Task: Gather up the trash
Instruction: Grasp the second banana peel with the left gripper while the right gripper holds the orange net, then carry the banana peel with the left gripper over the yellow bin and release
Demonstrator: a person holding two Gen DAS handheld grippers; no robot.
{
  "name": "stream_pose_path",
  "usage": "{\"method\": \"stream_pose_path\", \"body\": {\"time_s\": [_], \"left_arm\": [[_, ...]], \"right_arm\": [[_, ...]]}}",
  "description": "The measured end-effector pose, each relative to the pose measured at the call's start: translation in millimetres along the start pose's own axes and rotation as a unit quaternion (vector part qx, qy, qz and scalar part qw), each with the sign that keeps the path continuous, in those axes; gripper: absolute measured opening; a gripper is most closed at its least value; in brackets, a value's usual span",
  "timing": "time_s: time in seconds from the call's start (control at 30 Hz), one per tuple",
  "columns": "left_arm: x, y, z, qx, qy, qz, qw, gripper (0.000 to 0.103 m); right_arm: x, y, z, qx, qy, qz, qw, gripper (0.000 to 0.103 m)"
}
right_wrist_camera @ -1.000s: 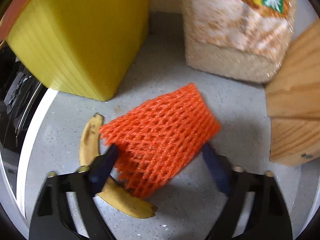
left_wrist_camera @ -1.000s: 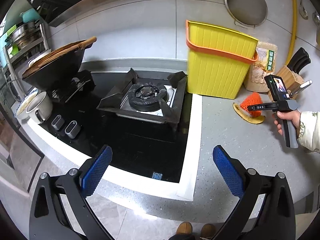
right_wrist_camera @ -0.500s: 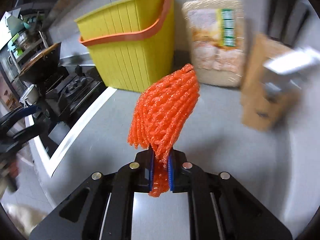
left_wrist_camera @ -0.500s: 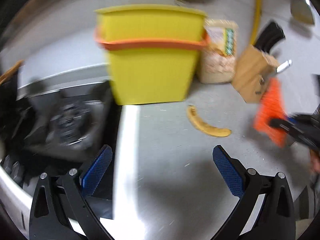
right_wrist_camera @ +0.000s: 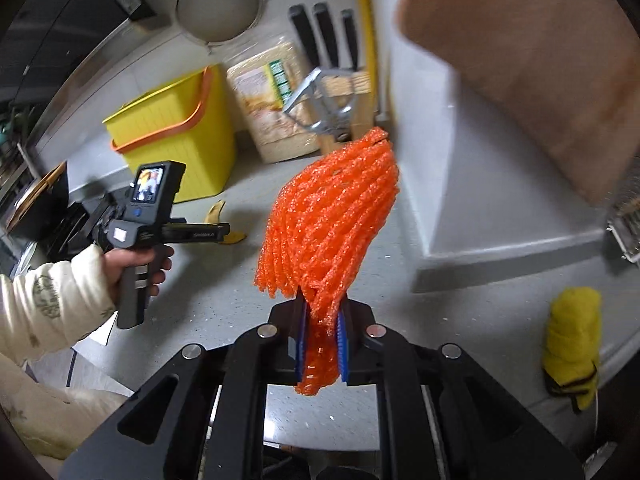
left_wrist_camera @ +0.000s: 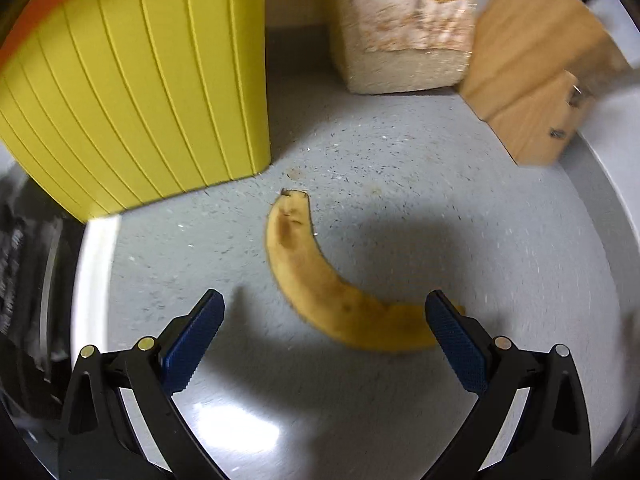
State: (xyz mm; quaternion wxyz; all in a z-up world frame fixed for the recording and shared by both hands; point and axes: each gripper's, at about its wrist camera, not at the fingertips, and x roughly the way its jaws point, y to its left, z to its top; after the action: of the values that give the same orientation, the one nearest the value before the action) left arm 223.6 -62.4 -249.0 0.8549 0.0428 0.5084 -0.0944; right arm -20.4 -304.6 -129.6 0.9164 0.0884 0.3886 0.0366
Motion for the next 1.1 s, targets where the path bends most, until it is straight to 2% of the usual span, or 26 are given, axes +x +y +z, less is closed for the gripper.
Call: {"method": "stream_pose_path", "body": {"time_s": [0.1, 0.13, 0.17, 0.23, 0.27, 0.4, 0.57, 0.7, 0.9, 1.1], "left_arm": [[1.8, -4.4, -1.3, 0.003, -0.016, 0.001, 0.9999, 0.086], [-0.8, -7.7, -2.2, 0.007, -0.023, -0.005, 0.9997, 0.07], [-3.8, -12.6, -3.0, 0.015, -0.027, -0.012, 0.9994, 0.049], [-6.6, -14.7, -4.0, 0.015, -0.026, -0.039, 0.9988, 0.019], [-7.7, -12.3, -5.8, -0.001, -0.02, -0.054, 0.9984, 0.017], [-16.7, -1.3, -16.7, -0.02, -0.003, -0.089, 0.9958, 0.014], [-59.4, 14.3, -36.5, -0.033, -0.037, -0.118, 0.9918, 0.014], [-109.8, 28.0, -48.8, -0.038, -0.085, -0.126, 0.9877, 0.014], [-185.7, 45.0, -53.3, -0.025, -0.169, -0.092, 0.981, 0.014], [-264.5, 73.7, -4.7, -0.013, -0.281, -0.053, 0.9581, 0.014]], "right_arm": [[-10.2, -4.5, -0.2, 0.007, -0.01, -0.009, 1.0, 0.011], [-13.6, -6.3, -0.1, 0.008, -0.013, -0.011, 1.0, 0.011], [-16.3, -8.1, 0.2, 0.01, -0.015, -0.012, 1.0, 0.011], [-21.3, -11.7, -1.3, 0.014, -0.021, -0.013, 1.0, 0.011], [-21.1, -11.3, -1.1, 0.016, -0.023, -0.012, 1.0, 0.011], [-23.7, -8.9, 4.5, 0.008, -0.035, -0.003, 0.999, 0.011], [-21.2, -1.3, 13.2, -0.008, -0.044, 0.015, 0.999, 0.011], [-11.1, 2.6, 18.8, -0.018, -0.041, 0.035, 0.998, 0.011], [3.3, 14.7, 26.8, -0.035, -0.033, 0.066, 0.997, 0.011], [10.6, 31.5, 30.9, -0.059, -0.034, 0.096, 0.993, 0.011]]}}
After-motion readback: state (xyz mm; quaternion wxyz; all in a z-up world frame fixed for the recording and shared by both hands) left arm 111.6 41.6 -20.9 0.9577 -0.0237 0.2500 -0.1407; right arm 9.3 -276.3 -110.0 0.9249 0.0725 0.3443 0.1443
